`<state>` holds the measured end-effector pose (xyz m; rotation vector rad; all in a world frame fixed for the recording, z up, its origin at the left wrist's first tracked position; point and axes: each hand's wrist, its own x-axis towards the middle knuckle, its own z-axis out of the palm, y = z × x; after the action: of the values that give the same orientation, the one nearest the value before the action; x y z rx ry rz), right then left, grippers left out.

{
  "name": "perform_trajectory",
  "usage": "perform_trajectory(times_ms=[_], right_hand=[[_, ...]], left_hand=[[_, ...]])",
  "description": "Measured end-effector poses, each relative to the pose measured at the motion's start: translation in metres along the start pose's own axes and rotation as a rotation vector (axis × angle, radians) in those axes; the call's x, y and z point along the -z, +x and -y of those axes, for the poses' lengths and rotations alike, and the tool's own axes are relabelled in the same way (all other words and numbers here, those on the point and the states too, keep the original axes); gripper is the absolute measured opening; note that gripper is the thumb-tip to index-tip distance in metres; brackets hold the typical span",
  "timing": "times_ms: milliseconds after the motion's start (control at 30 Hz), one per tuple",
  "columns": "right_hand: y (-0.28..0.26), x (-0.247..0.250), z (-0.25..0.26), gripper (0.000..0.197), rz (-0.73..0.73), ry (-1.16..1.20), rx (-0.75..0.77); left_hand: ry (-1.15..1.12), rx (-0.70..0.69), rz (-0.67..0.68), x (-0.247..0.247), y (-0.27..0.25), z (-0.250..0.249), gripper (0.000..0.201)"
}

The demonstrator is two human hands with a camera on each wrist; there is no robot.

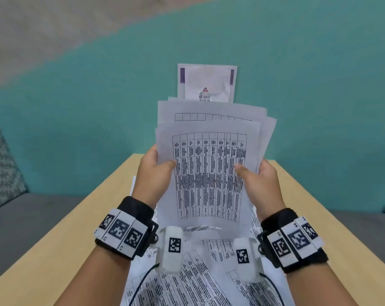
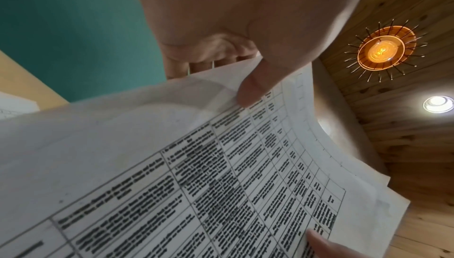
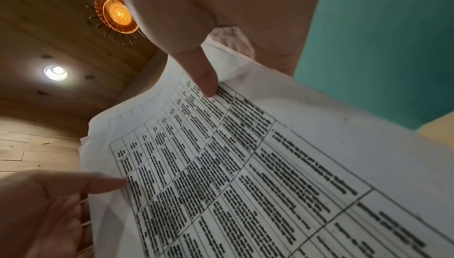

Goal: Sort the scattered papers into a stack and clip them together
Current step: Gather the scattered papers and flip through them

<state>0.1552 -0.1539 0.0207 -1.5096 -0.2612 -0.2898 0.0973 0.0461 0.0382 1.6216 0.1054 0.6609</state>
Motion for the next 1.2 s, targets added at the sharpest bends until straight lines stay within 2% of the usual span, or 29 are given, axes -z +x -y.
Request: perform_trajectory(times_ms=[200,400,567,700,767,867,933,1000,1133,1200], right_hand=[[0.0,0.001,0.005,0.03,0.005,0.007,0.02],[0.001,0.004,0.015,0.026,-0.029,0.022,0.15],[-0.001,0.005,0.02,0.025,-0.031,0.027,0.216],[-0.004,0.005,0.029,0.028,-0.08,0.022,0.337],[-0.007,0.005,0.033,0.035,-0.113,0.015,0.38],[-0.009,0.005,0.033,0.063,-0.126,-0.011,0.432],[-0.012,0.004,0.034,0.071,-0.111,-0.056,0.438],[-0.012,0.004,0.033,0.066,-0.107,-0.099,0.449],[-0.009,0.006,0.032,0.046,-0.111,-0.138,0.447],[-0.009,0.006,0.031,0.051,-0.128,-0.112,0.412]], left_hand=[[-0.016,-0.032,0.014,-0.001,-0.002,-0.001,0.037],[-0.086,-0.121,-0.019,0.003,-0.001,-0.008,0.037],[-0.082,-0.154,0.011,0.003,-0.002,-0.008,0.034],[-0.095,-0.243,0.003,0.001,-0.004,-0.015,0.034],[-0.088,-0.274,-0.013,0.0,-0.004,-0.017,0.04],[-0.031,-0.324,-0.033,0.0,-0.008,-0.02,0.067],[0.083,-0.367,-0.024,0.0,-0.008,-0.019,0.079],[0.154,-0.397,-0.024,0.0,-0.009,-0.018,0.075],[0.138,-0.414,-0.005,0.001,-0.006,-0.014,0.049],[0.127,-0.4,-0.024,0.001,-0.006,-0.013,0.046]])
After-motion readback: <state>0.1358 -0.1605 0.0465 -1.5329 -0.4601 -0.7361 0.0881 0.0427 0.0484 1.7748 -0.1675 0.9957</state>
